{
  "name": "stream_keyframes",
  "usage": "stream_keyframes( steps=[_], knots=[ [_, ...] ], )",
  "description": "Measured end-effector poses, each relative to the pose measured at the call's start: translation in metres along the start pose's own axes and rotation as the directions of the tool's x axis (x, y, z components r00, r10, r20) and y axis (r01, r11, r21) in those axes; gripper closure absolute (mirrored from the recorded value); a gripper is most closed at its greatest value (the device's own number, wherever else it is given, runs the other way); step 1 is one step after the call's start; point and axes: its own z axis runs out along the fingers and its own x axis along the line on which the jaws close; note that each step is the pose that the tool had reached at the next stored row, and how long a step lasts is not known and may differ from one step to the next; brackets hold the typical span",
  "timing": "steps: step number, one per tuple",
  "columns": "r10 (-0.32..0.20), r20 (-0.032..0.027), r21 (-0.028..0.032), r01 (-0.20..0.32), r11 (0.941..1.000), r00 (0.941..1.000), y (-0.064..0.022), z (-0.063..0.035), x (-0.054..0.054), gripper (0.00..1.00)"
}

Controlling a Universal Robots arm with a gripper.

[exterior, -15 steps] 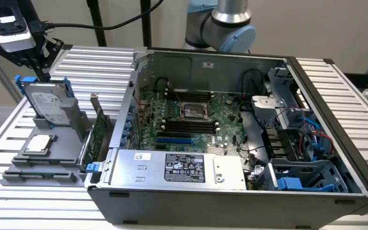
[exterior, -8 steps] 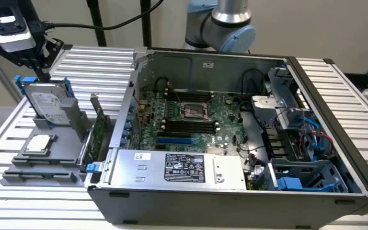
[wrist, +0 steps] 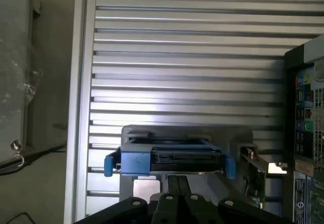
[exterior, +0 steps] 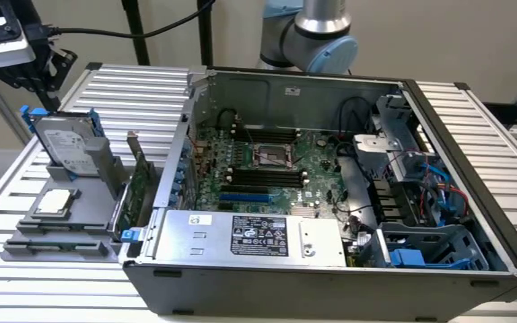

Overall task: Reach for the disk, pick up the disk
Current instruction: 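Pick up the disk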

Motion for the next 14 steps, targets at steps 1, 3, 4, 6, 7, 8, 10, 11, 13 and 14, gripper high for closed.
stream_keyframes(
  steps=[1,3,4,6,7,8,10,11,13,14],
  knots=[
    [0.0,0.0,0.0002,0.0,1.0,1.0,0.0025,0.0001,0.004,0.89],
    [0.0,0.0,0.0008,0.0,1.0,1.0,0.0069,0.0003,0.012,0.89],
    [0.0,0.0,0.0012,0.0,1.0,1.0,0.009,0.0003,0.015,0.89],
    [0.0,-0.0002,0.0027,0.0,1.0,1.0,0.0125,0.0004,0.023,0.89],
    [0.0,0.0,0.004,0.0,1.0,1.0,0.0142,0.0005,0.026,0.89],
    [0.0,0.0002,0.0063,0.0,1.0,1.0,0.0157,0.0005,0.029,0.89],
    [0.0,0.001,0.0089,0.0,1.0,1.0,0.0163,0.0005,0.031,0.89],
    [0.0,0.0018,0.009,0.0,1.0,1.0,0.0163,0.0005,0.032,0.89],
    [-0.003,0.0017,0.009,0.003,1.0,1.0,0.0165,0.0003,0.032,0.89],
    [-0.012,0.0016,0.0089,0.012,0.9999,0.9999,0.0166,0.0001,0.032,0.89]
  ],
)
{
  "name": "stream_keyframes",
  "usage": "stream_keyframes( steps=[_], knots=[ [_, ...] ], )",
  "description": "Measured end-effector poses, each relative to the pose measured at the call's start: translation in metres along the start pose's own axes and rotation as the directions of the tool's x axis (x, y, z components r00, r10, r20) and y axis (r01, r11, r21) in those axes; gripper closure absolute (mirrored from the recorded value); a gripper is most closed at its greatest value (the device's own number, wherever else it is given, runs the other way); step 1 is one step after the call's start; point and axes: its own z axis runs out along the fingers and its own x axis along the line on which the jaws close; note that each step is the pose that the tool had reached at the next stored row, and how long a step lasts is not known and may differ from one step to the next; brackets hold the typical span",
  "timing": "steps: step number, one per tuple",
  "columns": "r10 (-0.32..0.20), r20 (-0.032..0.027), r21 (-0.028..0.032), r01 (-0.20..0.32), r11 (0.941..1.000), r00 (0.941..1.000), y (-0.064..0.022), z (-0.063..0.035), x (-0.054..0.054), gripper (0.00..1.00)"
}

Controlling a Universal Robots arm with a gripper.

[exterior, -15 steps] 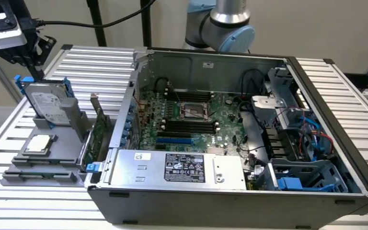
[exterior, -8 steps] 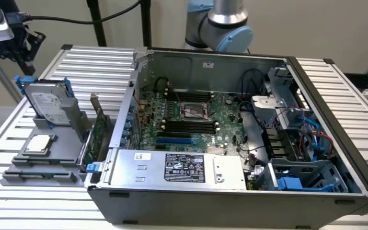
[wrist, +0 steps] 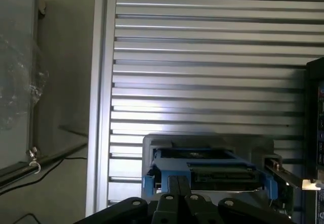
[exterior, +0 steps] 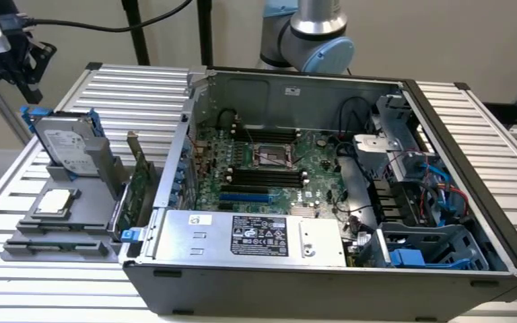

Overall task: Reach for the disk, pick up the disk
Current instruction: 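Pick up the disk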

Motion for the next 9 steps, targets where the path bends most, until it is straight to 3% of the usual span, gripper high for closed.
stream_keyframes(
  steps=[5,9],
  knots=[
    [-0.089,-0.0026,-0.0003,0.089,0.9961,0.996,0.0002,-0.0016,0.0001,0.89],
    [-0.161,-0.0044,-0.0005,0.161,0.987,0.987,0.0001,-0.0021,0.0001,0.89]
  ],
)
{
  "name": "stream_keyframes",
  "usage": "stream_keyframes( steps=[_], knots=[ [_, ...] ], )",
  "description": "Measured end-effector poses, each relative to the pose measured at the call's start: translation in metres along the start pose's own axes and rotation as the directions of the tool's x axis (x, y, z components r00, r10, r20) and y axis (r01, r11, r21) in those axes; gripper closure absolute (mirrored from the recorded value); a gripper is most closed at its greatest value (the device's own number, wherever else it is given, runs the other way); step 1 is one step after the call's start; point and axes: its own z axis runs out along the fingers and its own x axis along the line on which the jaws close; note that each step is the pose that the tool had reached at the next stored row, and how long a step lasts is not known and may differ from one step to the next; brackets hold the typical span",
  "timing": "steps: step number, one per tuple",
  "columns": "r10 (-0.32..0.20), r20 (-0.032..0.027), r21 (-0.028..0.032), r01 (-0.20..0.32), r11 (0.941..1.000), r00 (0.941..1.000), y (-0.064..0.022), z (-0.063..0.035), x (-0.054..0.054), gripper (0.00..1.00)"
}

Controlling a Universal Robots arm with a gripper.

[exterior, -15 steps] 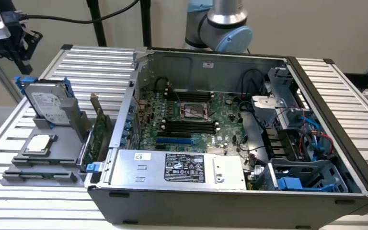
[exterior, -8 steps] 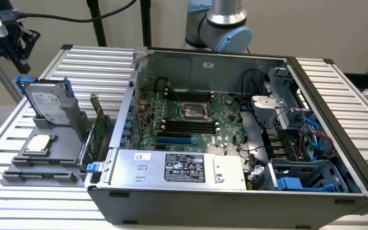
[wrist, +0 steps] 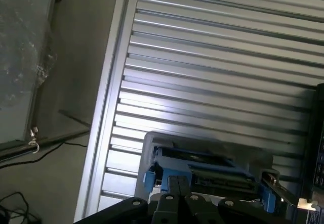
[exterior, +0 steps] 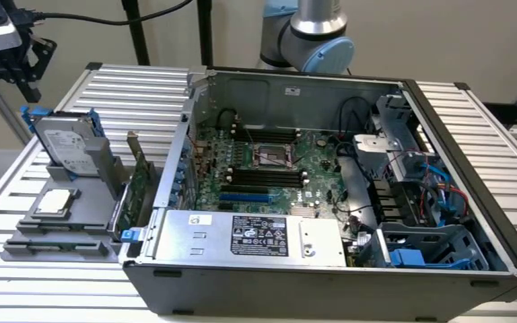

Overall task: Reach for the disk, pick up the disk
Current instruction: 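Pick up the disk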

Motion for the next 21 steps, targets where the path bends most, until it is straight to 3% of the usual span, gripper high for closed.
stream_keyframes(
  steps=[5,11,16,21],
  knots=[
    [-0.092,-0.0002,0.0003,0.092,0.9958,0.9958,0.0,-0.0002,0.0,0.89],
    [-0.2,0.0013,0.0013,0.2,0.9799,0.9799,0.0,-0.0009,0.0,0.89],
    [-0.287,0.0028,0.0024,0.287,0.9579,0.9579,0.0,-0.0016,0.0,0.89],
    [-0.373,0.0051,0.0041,0.373,0.9277,0.9277,0.0001,-0.0022,0.0,0.89]
  ],
)
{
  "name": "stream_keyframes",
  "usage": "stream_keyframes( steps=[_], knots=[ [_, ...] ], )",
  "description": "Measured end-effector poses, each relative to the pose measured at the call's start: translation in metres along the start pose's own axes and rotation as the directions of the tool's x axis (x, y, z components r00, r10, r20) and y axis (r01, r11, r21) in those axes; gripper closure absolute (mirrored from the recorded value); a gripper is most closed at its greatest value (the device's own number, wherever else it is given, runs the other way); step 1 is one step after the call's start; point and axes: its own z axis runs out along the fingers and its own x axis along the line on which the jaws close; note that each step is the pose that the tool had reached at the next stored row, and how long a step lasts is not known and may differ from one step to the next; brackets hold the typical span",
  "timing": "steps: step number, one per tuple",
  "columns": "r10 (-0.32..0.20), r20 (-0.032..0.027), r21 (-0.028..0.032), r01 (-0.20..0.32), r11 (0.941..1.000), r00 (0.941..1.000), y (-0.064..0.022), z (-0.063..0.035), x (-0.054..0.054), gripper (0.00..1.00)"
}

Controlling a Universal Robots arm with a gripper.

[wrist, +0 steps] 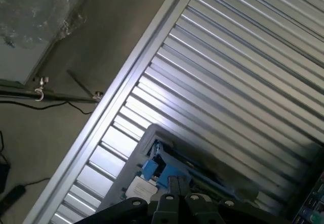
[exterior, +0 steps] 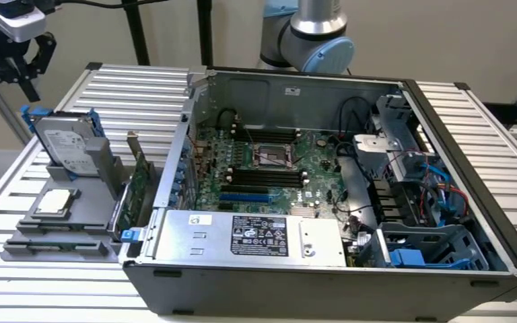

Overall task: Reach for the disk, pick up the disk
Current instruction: 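Pick up the disk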

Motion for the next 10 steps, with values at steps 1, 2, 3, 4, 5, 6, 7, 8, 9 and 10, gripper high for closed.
stream_keyframes(
  steps=[1,2,3,4,5,6,7,8,9,10],
  knots=[
    [-0.019,0.0006,0.0003,0.019,0.9998,0.9998,0.0,0.0,0.0,0.89],
    [-0.037,0.0011,0.0007,0.037,0.9993,0.9993,0.0,-0.0001,0.0,0.89],
    [-0.056,0.0017,0.001,0.056,0.9985,0.9985,0.0,-0.0002,0.0,0.89],
    [-0.073,0.0022,0.0013,0.073,0.9973,0.9973,0.0,-0.0003,0.0,0.89],
    [-0.092,0.0028,0.0017,0.092,0.9957,0.9957,0.0,-0.0003,-0.0001,0.89],
    [-0.11,0.0035,0.0022,0.11,0.9939,0.9939,0.0,-0.0003,0.0,0.89],
    [-0.128,0.004,0.0025,0.128,0.9918,0.9918,0.0,-0.0003,0.0,0.89],
    [-0.146,0.0044,0.0029,0.146,0.9893,0.9893,0.0,-0.0004,0.0,0.89],
    [-0.164,0.0048,0.0031,0.164,0.9865,0.9865,0.0,-0.0004,0.0,0.89],
    [-0.181,0.005,0.0033,0.181,0.9834,0.9834,0.0,-0.0003,0.0,0.89]
  ],
)
